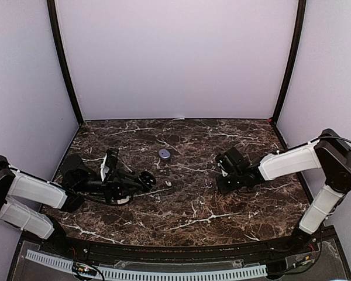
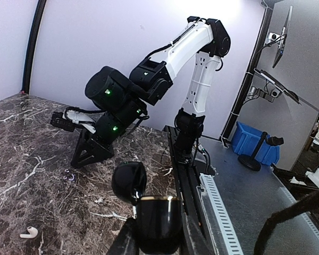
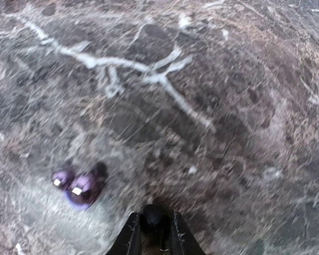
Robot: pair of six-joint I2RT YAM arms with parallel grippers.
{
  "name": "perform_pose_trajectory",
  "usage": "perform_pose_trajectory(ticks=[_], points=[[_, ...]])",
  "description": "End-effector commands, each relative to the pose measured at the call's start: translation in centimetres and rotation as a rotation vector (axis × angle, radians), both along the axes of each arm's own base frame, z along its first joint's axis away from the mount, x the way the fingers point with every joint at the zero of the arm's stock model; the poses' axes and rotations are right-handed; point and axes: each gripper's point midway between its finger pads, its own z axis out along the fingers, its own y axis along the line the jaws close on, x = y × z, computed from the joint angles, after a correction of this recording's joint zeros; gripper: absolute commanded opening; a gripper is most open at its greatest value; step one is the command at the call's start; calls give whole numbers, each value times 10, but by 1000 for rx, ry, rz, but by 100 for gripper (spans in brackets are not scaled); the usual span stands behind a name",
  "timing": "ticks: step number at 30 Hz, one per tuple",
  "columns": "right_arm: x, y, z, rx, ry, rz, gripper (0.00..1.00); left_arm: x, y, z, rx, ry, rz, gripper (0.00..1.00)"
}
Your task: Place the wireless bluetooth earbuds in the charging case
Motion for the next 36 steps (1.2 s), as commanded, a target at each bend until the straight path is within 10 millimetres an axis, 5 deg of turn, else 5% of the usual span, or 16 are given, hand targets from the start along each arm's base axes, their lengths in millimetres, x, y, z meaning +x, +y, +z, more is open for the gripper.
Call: perform_pose_trajectory(ticks=[1,5,11,16,19,22,27,36], points=[[-25,7,3,21,26,-10,19,-3,1,12,-31,-29,-11,24],[-54,23,-4,52,76,0,20,-4,2,11,-30,-29,-7,23],[-92,76,9,190,121,51,23,-3,1,12,-34,-31,-10,23],[-98,97,15,276,132,67,26,-3,1,13,-36,-30,-11,23],[-94,93,19,254,98,73,30,-4,1,13,-36,-30,-12,23],[-88,90,44,294,43,96,33,-4,2,11,-34,-30,-9,23],[-78,75,68,365,-7,102,49,-3,1,12,-36,-29,-9,23],[-55,27,76,357,-50,45,48,-2,-1,13,-37,-30,-19,24]])
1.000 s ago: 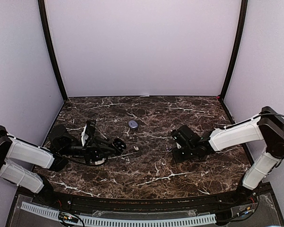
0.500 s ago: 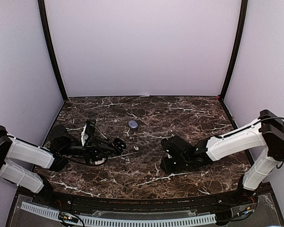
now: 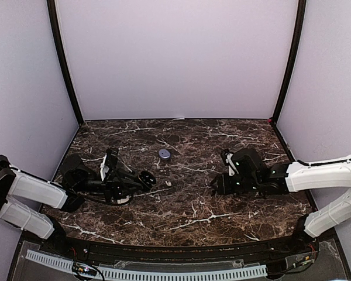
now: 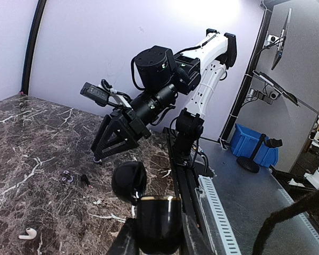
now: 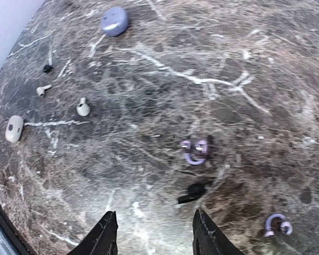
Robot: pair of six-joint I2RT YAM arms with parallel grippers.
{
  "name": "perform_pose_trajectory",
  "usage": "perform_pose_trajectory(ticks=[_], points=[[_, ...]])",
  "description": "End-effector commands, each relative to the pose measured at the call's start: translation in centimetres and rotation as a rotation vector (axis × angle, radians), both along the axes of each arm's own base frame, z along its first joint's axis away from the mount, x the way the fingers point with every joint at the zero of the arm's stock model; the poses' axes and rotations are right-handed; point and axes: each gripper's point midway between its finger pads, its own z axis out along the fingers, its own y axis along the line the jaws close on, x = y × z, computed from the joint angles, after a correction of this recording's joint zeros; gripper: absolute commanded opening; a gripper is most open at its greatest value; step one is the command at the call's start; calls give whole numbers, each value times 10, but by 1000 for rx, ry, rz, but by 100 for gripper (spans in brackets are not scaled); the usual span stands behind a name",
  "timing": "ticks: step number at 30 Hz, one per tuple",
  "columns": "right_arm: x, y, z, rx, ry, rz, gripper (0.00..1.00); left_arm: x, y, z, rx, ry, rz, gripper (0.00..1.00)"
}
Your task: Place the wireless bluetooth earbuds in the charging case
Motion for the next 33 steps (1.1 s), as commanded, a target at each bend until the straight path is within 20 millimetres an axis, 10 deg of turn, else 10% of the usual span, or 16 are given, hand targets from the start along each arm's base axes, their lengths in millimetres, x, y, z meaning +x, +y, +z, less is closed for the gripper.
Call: perform_pose_trajectory(ticks=[1,33], points=[[3,-18,-1,-17,-15,2,47,-1,-1,11,-29,-37,-14,23],[-26,-36,-45,-50,93,50,30,0,-2,12,-38,-27,-15,23]])
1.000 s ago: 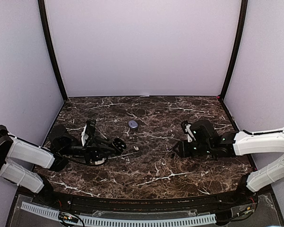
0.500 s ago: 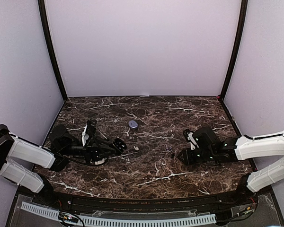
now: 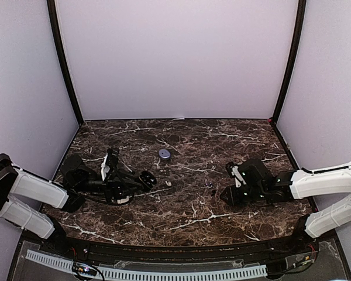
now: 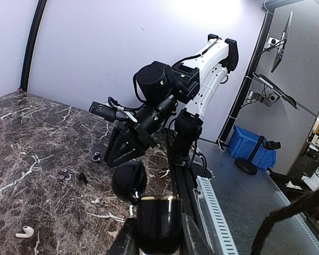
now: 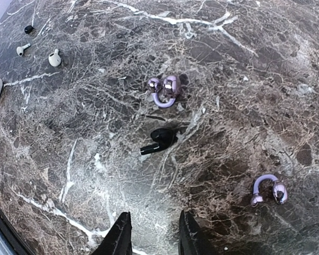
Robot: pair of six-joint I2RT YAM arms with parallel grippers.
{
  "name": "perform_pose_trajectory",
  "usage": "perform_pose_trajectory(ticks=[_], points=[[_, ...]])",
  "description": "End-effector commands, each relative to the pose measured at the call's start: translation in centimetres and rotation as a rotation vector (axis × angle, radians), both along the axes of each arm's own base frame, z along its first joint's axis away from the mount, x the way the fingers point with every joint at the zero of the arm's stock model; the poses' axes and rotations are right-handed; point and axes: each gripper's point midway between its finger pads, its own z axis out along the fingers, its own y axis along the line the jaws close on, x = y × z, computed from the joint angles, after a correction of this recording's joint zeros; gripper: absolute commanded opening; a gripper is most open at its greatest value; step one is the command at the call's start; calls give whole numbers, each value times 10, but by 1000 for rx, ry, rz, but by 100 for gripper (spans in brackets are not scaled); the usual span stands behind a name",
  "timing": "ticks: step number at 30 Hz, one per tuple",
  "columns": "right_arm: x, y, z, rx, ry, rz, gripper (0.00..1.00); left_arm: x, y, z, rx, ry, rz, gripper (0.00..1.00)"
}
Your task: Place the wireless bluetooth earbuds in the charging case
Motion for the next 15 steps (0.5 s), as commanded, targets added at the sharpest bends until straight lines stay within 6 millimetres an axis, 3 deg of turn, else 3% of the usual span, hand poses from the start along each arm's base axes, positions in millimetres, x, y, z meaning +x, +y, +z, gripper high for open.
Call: perform_pose_trajectory(ticks=[1,5,9,15], points=[[-2,1,-6,15,19,2,30,-1,-1,13,-35,-48,-12,23],[-5,1,-13,11,38,6,23,-1,-1,14,-38,-48,-14,23],[-9,6,-18,18,53,39,0,-1,-1,14,-39,-47,-14,24],[-10,9,-24,32,55,42,0,-1,-1,14,-39,-49,-11,23]])
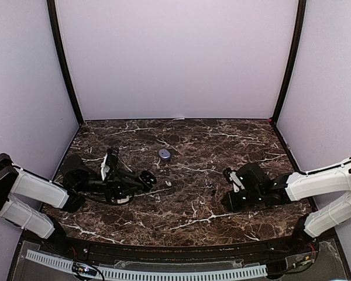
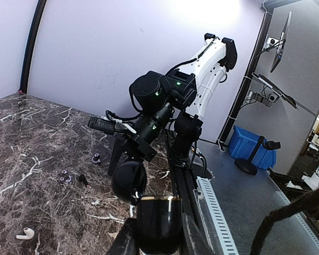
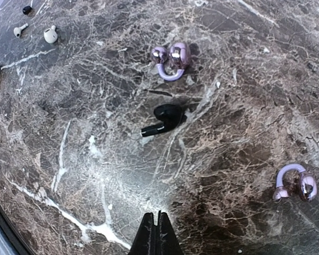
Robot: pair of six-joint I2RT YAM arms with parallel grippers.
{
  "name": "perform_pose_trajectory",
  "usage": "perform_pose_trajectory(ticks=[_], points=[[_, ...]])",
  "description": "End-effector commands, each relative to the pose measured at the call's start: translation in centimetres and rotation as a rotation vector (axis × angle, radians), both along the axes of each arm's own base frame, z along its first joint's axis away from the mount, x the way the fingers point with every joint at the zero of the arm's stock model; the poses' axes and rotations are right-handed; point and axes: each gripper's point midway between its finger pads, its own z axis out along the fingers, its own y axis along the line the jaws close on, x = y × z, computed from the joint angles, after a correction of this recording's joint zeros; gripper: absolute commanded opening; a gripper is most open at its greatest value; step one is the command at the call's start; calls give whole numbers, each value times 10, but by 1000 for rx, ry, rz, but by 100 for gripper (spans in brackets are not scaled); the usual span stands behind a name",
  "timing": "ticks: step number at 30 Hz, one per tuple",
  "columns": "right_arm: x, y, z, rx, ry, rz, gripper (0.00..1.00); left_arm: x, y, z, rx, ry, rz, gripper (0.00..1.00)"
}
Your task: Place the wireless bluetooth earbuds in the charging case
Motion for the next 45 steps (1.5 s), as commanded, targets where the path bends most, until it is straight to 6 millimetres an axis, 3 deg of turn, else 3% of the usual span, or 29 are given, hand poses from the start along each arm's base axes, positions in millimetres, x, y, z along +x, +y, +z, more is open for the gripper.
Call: perform_pose_trajectory(ticks=[1,10,17,32,37,45], points=[[5,4,-4,16,-18,-10,0,-2,0,13,-34,-42,-11,23],[27,-3,-10,-76,-88,-47,0,-3,1,13,-33,-41,-6,23],[51,-7,5,47,-126,-65,0,-3,2,11,-35,-38,-2,23],[101,-4,-9,115,-65,-114,0,-3,2,11,-38,-37,0,23],[110,-1,-17,118,-42,-93,0,-3,2,11,-37,-38,-1,23],[108,16,-26,142,14,-6,0,-3,2,12,-35,-42,3,23]])
